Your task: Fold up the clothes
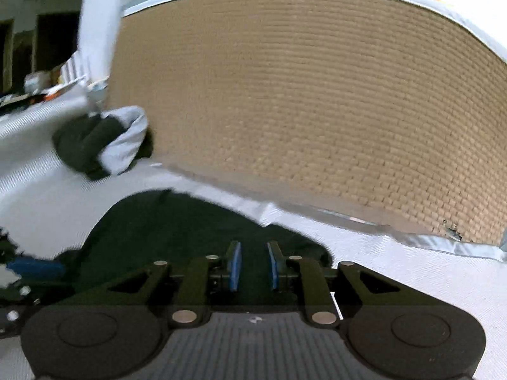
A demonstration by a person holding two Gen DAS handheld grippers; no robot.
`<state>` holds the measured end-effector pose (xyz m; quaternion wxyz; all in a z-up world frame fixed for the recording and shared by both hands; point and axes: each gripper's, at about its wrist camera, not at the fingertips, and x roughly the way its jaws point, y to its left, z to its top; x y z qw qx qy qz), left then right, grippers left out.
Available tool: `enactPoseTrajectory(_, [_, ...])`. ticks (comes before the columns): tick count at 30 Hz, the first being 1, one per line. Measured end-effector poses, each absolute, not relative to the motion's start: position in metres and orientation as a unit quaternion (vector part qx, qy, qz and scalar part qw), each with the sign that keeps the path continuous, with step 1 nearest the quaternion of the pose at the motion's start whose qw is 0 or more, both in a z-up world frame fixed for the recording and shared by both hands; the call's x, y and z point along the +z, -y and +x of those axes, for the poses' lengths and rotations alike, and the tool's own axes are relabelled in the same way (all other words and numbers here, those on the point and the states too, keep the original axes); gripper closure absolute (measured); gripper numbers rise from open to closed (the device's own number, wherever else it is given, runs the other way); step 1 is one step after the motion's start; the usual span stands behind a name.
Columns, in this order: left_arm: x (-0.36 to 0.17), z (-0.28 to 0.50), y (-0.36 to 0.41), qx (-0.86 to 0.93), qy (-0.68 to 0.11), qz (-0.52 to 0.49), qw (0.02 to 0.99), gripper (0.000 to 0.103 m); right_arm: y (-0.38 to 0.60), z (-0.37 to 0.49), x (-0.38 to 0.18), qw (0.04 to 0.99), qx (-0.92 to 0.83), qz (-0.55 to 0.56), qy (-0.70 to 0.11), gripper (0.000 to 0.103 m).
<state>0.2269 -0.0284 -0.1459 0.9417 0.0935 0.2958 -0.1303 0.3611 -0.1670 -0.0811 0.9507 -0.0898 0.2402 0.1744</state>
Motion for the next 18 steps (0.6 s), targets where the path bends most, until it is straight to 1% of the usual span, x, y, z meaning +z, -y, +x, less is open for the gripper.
enactPoseTrajectory(5, [-0.168,0.224,0.033,-0.094,-0.279,0.063,0.954,0.08,0.165,0.365,-0.124,0.941,0.164,-0.077,-0.285,0.083])
enactPoseTrajectory(8, [-0.179,0.226,0.036,-0.07,-0.273,0.056,0.958,0.08,0.165,0.368,-0.139,0.943,0.158,-0.065,-0.285,0.083])
enactPoseTrajectory(12, [-0.19,0.226,0.043,-0.039,-0.261,0.051,0.963,0.079,0.161,0.368,-0.147,0.949,0.132,-0.041,-0.282,0.083])
enactPoseTrajectory(18, [-0.189,0.223,0.046,-0.022,-0.263,0.038,0.964,0.079,0.16,0.357,-0.136,0.953,0.112,-0.04,-0.28,0.082])
